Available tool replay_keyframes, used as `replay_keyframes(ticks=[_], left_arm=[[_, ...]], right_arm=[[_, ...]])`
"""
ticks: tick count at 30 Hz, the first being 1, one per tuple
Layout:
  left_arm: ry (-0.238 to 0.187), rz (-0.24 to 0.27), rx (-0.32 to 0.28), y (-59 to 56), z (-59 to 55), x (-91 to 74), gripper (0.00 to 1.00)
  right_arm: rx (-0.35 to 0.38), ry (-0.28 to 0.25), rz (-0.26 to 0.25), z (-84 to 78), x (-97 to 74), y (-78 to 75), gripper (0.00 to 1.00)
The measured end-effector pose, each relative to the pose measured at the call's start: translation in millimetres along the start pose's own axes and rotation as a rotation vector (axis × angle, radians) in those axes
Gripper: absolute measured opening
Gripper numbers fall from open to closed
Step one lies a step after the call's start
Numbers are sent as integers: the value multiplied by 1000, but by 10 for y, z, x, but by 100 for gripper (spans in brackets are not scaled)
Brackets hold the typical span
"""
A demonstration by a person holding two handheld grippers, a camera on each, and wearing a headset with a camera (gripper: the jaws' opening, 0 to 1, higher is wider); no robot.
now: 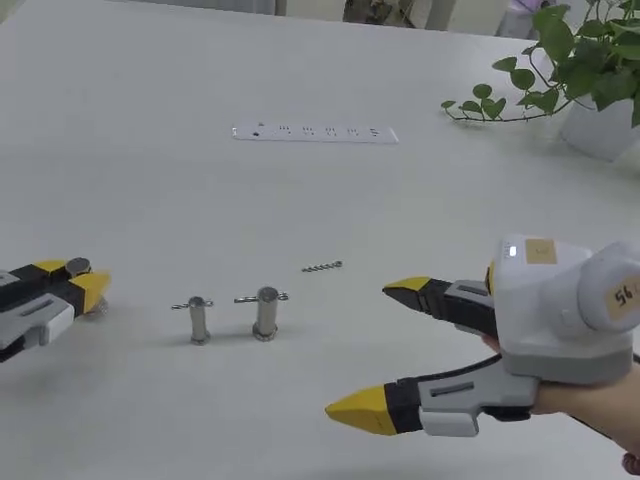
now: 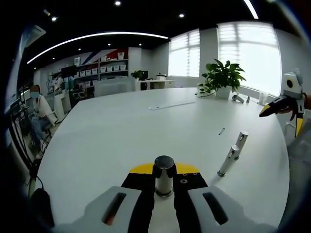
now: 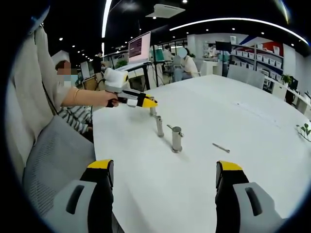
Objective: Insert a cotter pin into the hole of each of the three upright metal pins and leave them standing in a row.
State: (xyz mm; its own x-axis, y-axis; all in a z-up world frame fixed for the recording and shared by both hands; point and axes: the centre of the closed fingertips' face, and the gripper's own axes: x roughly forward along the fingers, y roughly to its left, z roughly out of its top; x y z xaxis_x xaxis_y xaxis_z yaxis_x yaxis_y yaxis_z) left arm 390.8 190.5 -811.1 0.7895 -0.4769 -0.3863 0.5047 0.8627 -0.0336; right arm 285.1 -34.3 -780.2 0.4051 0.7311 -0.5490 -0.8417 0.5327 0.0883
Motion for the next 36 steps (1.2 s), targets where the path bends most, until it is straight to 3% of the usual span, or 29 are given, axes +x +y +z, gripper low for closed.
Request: replay_keyframes(ticks=[9,21,36], left_arm=[[14,-4,-6,-190,-85,-175,11],[41,-70,15,-607,-175,-355,11],[43,-174,66,-1166,-96,-377,11]], right_arm=[[-13,9,1,-35,-57,71,88],[-13,4,-4,-92,-148,130,88],[-16,-6,-18,-130,-285,187,88]])
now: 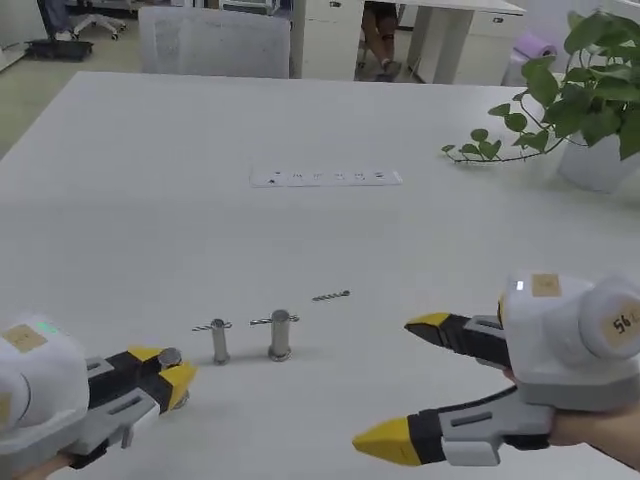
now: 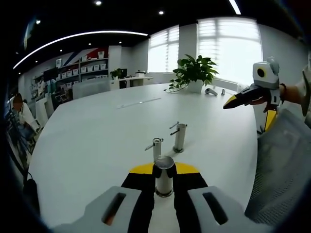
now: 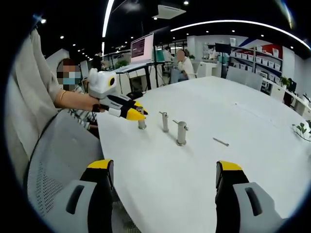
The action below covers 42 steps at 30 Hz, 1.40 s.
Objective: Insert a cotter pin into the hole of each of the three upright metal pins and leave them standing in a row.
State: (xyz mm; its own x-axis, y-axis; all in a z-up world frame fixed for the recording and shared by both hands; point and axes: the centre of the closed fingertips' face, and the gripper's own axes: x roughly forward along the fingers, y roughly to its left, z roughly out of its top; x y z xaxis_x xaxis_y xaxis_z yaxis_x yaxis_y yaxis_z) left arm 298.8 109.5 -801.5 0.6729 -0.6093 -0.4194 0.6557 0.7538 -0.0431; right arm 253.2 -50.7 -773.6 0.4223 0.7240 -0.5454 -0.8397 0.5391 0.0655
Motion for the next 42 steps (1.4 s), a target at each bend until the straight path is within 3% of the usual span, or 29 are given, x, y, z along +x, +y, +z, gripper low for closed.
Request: replay_keyframes(ticks=[7,19,29,42], left_arm=[[-2,-50,14,-210,45,90,11],[8,-121,44,-454,45,303,11],[14,-207,107,-704,44,494,11],[0,-272,129,-828,-13,612,11]], right_arm=[[8,-8,-9,-27,-49,32,88],[15,-21,-27,-56,-121,11,87],[28,-22,-38,-99,-150,-13,87],[51,-18,-50,-182,-173,-48,86]])
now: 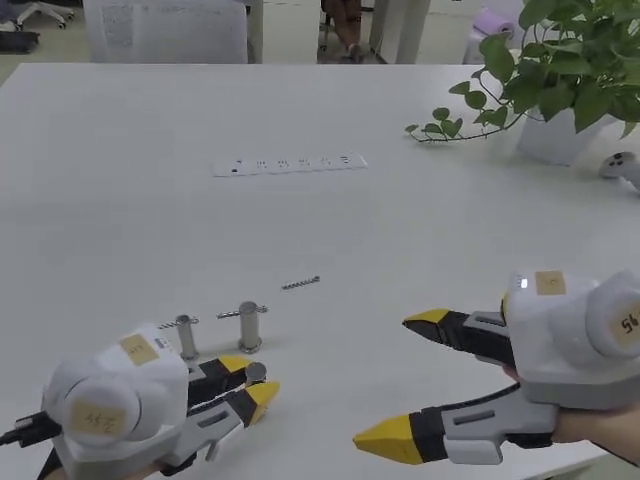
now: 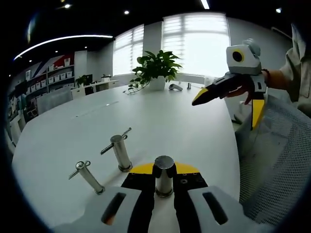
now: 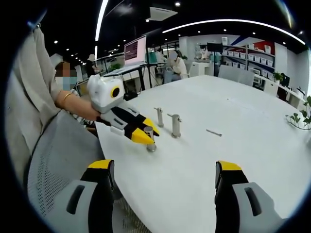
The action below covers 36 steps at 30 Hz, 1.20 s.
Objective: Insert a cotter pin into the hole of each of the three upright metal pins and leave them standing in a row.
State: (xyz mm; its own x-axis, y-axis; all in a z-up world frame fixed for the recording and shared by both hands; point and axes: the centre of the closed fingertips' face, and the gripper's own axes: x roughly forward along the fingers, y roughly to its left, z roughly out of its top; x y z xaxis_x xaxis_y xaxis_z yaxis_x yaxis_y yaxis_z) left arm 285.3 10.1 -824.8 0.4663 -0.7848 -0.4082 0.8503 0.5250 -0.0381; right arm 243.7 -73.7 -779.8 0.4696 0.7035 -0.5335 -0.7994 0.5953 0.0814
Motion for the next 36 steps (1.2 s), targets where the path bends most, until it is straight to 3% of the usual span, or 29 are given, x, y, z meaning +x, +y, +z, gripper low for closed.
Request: replay_keyframes(ticks=[9,22,26,36], left_arm=[[-26,-23,-4,-77,5,75,11],[-37,-19,18,-68,-4,86,12],[-23,-11,15,-55,-35,96,13],[-36,-39,-2,-28,18,46,30]], right_arm=[[3,-1,-8,-7,-10,-34,85],[14,-1,-7,-28,8,-37,85],[14,-2,-7,-18,4,-45,84],[17,0,-5,-9,10,-75,83]])
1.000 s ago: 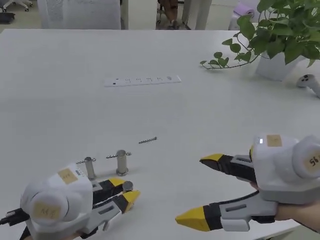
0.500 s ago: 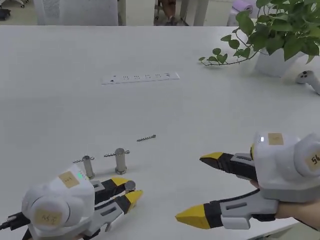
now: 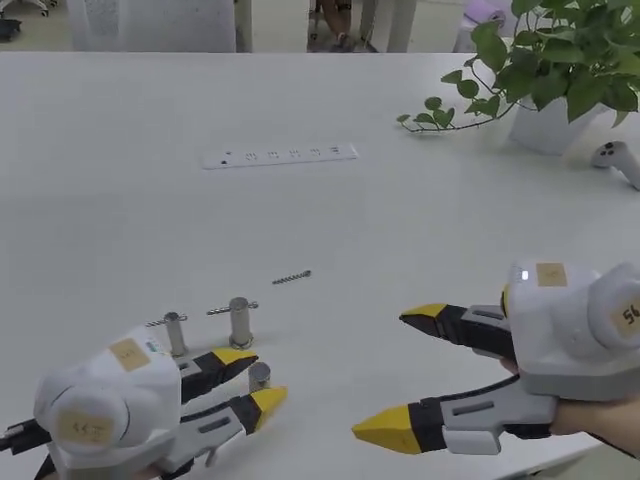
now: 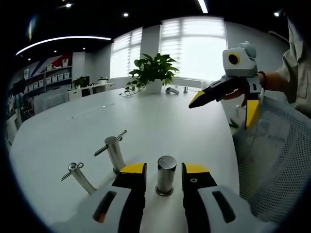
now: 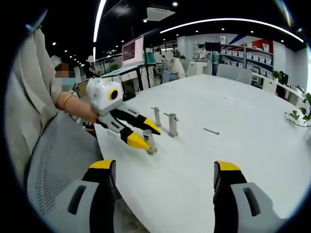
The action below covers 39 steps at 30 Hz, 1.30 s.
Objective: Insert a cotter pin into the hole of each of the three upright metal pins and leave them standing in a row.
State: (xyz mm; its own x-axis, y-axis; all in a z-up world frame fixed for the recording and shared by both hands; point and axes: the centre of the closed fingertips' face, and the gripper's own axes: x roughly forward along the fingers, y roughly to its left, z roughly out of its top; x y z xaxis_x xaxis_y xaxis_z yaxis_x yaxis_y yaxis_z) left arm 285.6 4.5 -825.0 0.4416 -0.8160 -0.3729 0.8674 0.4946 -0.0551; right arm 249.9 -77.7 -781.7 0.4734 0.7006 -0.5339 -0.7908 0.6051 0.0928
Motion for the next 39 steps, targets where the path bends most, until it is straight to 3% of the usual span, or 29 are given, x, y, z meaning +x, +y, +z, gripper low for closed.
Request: replay_keyframes(ticks=[10,12,26,32,39], left_arm=[[-20,-44,-2,-101,85,-171,41],[-27,-34,0,-98,111,-224,47],[-64,17,-62,-94,234,-527,61],[-56,56,-82,-57,242,-608,64],[-61,70,-89,-48,279,-663,67]], right_arm=[[1,8,17,72,34,-21,82],[-6,8,21,96,39,-38,80],[-36,7,45,313,163,-255,70],[-61,36,59,322,263,-320,62],[-82,70,71,294,390,-448,61]])
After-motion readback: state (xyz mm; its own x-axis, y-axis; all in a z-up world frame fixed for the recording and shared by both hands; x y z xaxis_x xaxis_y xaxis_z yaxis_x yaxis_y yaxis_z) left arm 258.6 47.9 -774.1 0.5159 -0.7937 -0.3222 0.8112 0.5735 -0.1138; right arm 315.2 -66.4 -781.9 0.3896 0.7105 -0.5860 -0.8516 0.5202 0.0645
